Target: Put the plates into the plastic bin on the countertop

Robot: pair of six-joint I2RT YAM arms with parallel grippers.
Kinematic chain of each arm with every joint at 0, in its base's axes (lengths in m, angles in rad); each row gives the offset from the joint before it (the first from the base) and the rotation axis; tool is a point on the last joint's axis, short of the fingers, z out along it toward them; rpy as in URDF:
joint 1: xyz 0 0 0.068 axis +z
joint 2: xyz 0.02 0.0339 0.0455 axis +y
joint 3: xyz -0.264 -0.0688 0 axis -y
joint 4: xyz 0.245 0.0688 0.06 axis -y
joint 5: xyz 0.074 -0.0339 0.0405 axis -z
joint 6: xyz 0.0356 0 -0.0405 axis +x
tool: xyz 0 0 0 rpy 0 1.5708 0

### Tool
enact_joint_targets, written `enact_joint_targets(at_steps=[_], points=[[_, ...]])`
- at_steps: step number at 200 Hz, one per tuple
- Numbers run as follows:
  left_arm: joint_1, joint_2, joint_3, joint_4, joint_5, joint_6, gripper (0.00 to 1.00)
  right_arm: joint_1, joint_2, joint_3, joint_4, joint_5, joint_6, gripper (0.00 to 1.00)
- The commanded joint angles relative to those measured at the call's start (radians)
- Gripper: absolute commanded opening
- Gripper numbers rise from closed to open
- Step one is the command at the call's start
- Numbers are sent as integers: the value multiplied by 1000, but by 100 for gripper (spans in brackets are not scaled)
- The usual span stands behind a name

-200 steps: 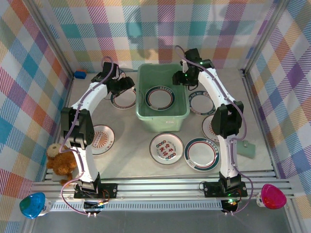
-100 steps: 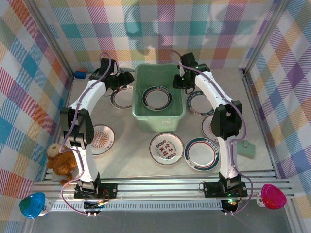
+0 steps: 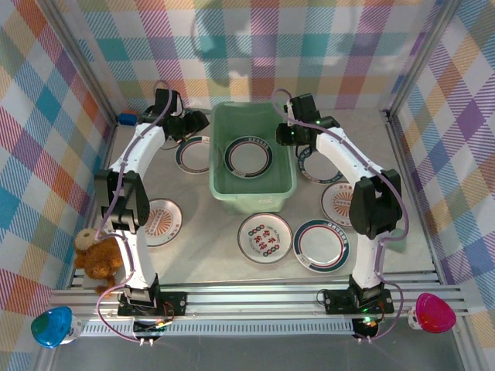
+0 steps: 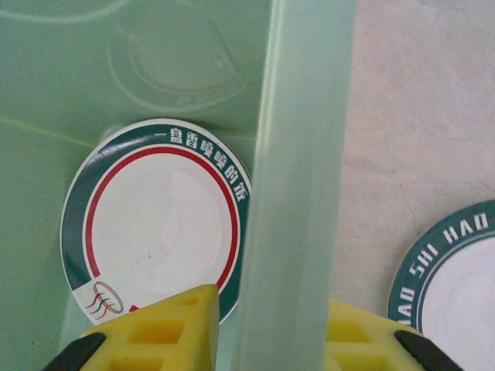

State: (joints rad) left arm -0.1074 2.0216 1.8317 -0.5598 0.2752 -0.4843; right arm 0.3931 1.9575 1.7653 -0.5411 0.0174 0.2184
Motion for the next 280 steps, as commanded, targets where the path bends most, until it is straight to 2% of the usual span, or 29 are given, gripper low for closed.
enact_joint_targets(at_steps=[1, 48, 86, 142, 178, 237, 280], points=[[21, 28, 24, -90, -42, -7, 71, 29, 19, 22, 115, -64, -106, 27], [67, 72, 18, -217, -90, -79, 71, 26, 70, 88, 56, -50, -119, 32], [74, 75, -18, -198, -107, -85, 71, 21, 82, 119, 38, -40, -128, 41], [106, 39, -63, -240, -184, -76, 72, 20, 75, 154, 4, -7, -136, 44], [130, 13, -125, -215, -177, -82, 72, 15, 63, 149, -13, 1, -129, 49], [135, 81, -128, -117, -122, -68, 72, 17, 52, 154, -7, -17, -118, 55], [140, 133, -117, -63, -99, -63, 64, 17, 52, 157, -5, -23, -106, 58]])
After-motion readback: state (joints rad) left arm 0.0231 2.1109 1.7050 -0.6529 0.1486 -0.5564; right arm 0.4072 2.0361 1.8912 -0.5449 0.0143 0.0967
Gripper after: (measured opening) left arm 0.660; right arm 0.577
